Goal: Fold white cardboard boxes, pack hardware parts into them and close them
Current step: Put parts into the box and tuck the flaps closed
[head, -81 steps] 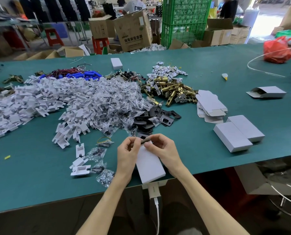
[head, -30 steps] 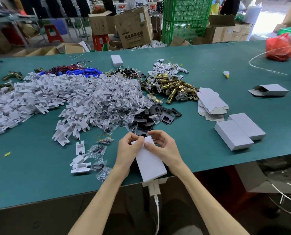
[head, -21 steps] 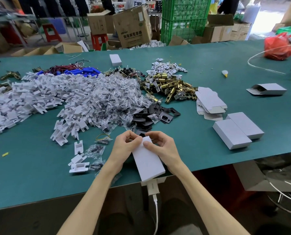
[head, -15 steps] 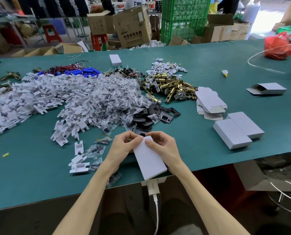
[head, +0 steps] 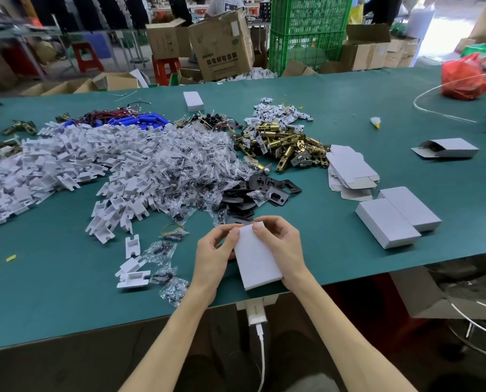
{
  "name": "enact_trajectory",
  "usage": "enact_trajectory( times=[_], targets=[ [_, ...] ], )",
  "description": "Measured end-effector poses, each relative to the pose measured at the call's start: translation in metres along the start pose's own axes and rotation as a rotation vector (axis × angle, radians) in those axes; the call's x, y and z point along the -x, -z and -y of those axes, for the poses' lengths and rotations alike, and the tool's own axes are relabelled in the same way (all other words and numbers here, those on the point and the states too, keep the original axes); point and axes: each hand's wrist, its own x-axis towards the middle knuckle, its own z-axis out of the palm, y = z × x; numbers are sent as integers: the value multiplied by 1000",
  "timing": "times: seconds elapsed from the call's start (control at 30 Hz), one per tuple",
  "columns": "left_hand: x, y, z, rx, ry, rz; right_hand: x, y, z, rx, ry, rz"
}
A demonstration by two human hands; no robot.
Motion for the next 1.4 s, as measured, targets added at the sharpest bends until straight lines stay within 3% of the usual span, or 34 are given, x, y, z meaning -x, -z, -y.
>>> enact_trajectory(
  times=[0.33,0.5,0.73,0.8,0.9,0.97,1.1,1.4],
  targets=[
    [0,-3,6,-32,-60,-32,-5,2,8,132,-18,-9],
    [1,-7,9,-103,-71,-34,-24,35,24,264,-89,-141],
    [-2,-7,12,-189,-78,-20,-30,42,54,774,62,-149],
    [-1,-7,12,-195,-80,-27,-20,22,59,699,102,-91],
    [-1,-6,12,-198,-93,-41,8,-21,48,492,24,99],
    [0,-4,12,-242,-131,-40,21,-45,33,475,-34,144],
    [-1,-3,12,-288,-146,-54,16,-46,16,464,-87,46],
    [1,-6,11,-226,-89,-51,-20,47,18,497,-36,-131]
  ],
)
